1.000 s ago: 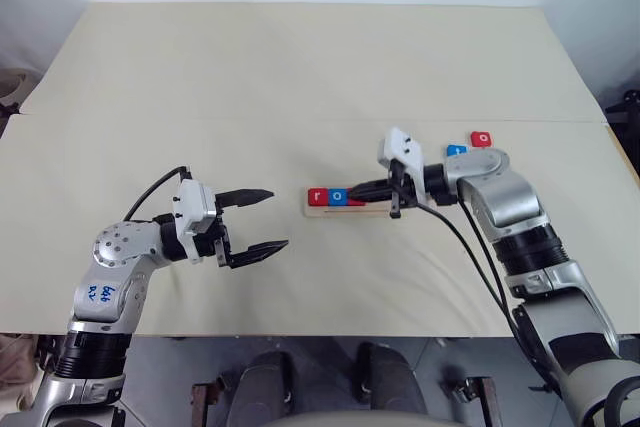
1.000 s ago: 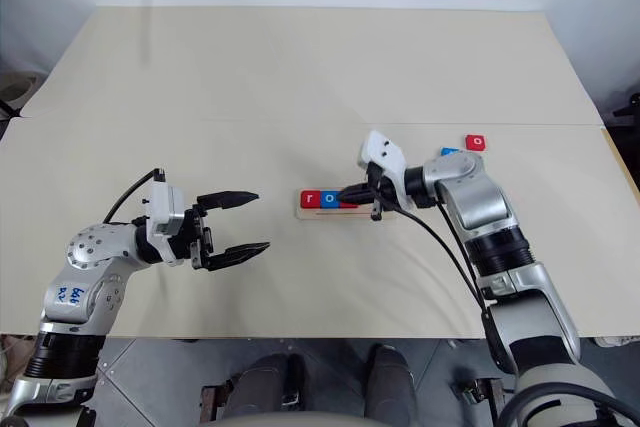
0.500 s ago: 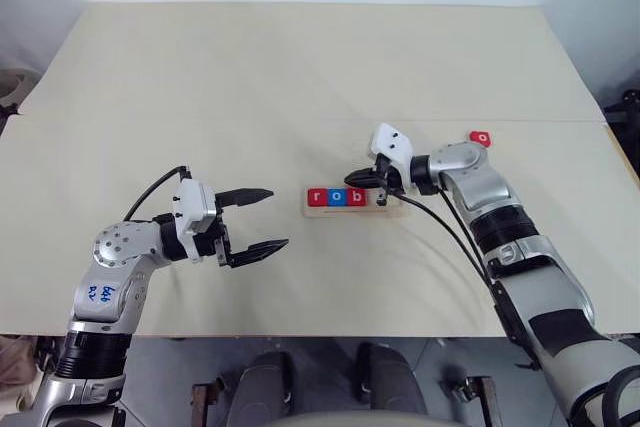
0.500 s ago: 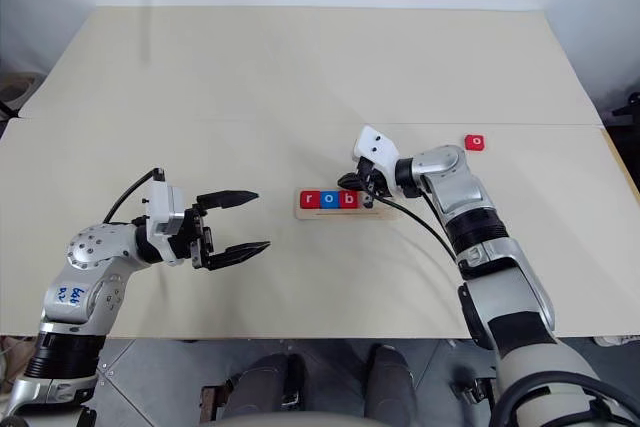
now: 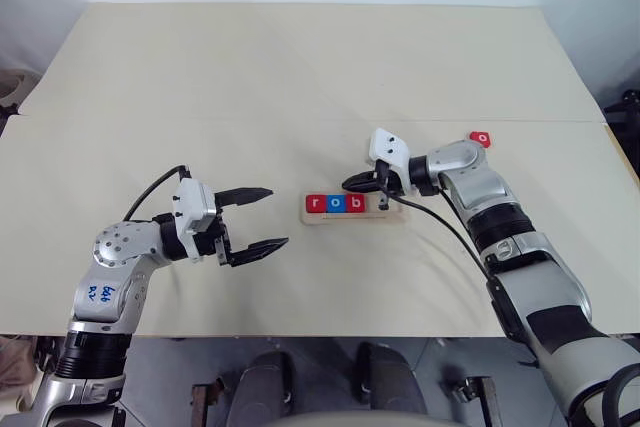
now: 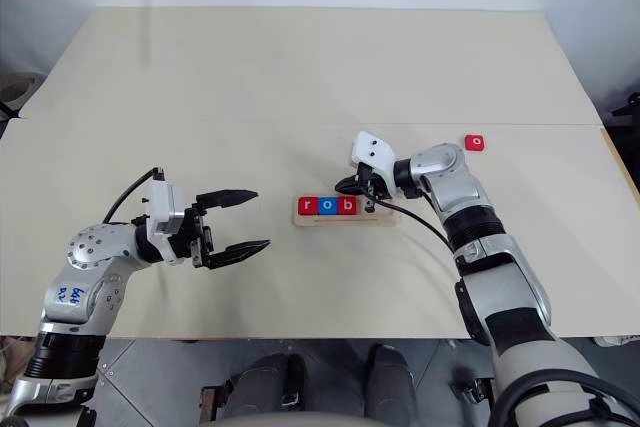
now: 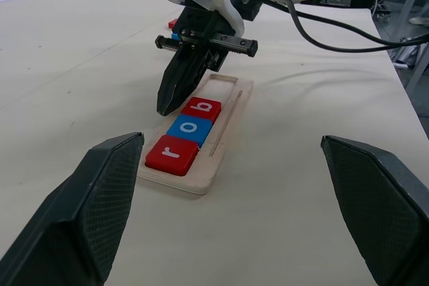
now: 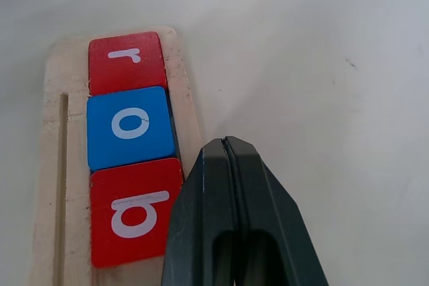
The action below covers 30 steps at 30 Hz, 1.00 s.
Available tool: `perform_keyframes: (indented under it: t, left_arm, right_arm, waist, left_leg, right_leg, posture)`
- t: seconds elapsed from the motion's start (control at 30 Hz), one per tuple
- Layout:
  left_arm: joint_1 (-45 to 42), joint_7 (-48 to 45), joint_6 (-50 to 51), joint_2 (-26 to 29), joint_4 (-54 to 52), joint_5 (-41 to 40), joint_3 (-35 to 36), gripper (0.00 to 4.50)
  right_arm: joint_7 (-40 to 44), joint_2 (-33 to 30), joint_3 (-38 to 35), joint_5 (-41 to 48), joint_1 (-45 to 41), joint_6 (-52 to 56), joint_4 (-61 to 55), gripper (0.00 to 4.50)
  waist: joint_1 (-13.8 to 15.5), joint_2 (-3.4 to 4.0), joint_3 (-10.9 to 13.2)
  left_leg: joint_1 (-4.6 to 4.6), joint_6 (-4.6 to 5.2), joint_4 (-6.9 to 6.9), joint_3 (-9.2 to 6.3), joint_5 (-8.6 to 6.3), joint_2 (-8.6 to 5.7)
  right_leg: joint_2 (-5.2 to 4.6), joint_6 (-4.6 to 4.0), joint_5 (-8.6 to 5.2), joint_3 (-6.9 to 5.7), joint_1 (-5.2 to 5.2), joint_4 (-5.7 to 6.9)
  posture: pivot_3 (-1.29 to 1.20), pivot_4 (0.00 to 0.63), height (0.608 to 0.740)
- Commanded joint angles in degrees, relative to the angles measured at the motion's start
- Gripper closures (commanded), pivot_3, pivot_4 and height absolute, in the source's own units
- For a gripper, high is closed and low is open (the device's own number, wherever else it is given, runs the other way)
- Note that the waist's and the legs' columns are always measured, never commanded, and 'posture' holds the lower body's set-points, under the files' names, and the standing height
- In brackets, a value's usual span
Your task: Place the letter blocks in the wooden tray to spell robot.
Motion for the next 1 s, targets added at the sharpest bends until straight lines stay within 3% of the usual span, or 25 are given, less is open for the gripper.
perform_keyframes:
  t: [0.03, 0.53, 0.77, 0.87, 1.0]
  left_arm:
    - [0.2, 0.1, -0.4, 0.2, -2.1, -1.1, 1.0, 0.00]
    - [-0.3, 0.0, -0.4, -0.1, -1.9, -1.0, 0.6, 0.00]
    - [-0.4, -0.7, -0.4, 0.1, -1.2, -1.1, 0.6, 0.00]
    - [-0.8, -1.7, -0.3, 0.2, -0.1, -1.2, 0.4, 0.00]
    - [-1.9, -2.9, -0.5, 0.1, 2.1, -1.1, 0.2, 0.00]
  right_arm:
    - [1.8, -1.5, 0.4, -0.5, 1.1, 2.4, -3.0, 4.48]
    - [1.2, -3.6, -1.1, 1.5, 7.2, 9.5, -14.5, 4.48]
    - [-1.1, -7.3, -9.9, 8.1, 9.9, 11.0, -21.9, 4.48]
    - [-1.4, -11.9, -15.5, 12.5, 17.6, 14.7, -31.4, 3.95]
    - [-5.3, -15.6, -25.0, 16.7, 31.1, 13.9, -41.6, 2.65]
  waist:
    - [0.1, 0.00, 0.0]
    - [0.2, 0.00, 0.0]
    - [0.3, 0.00, 0.0]
    - [0.9, -0.01, 0.0]
    - [1.7, -0.02, 0.0]
  left_leg:
    - [0.00, 0.00, 0.00, 0.00, 0.00, 0.00]
    - [0.01, 0.00, 0.00, -0.01, 0.00, -0.01]
    - [-0.02, 0.00, 0.01, -0.01, 0.00, -0.02]
    - [-0.03, 0.00, 0.01, -0.04, 0.00, -0.02]
    - [-0.03, 0.01, -0.01, 0.02, 0.00, -0.02]
  right_leg:
    - [0.00, 0.00, 0.00, 0.00, 0.00, 0.00]
    - [0.00, 0.00, 0.00, 0.00, 0.02, -0.01]
    - [-0.01, 0.00, 0.00, 0.00, 0.01, -0.02]
    - [-0.01, 0.00, 0.00, -0.01, 0.02, -0.04]
    - [-0.01, 0.00, 0.00, -0.02, 0.03, -0.08]
  posture:
    - [0.00, 0.150, 0.740]
    - [0.00, 0.150, 0.740]
    - [0.00, 0.150, 0.740]
    - [0.00, 0.150, 0.740]
    - [0.00, 0.150, 0.740]
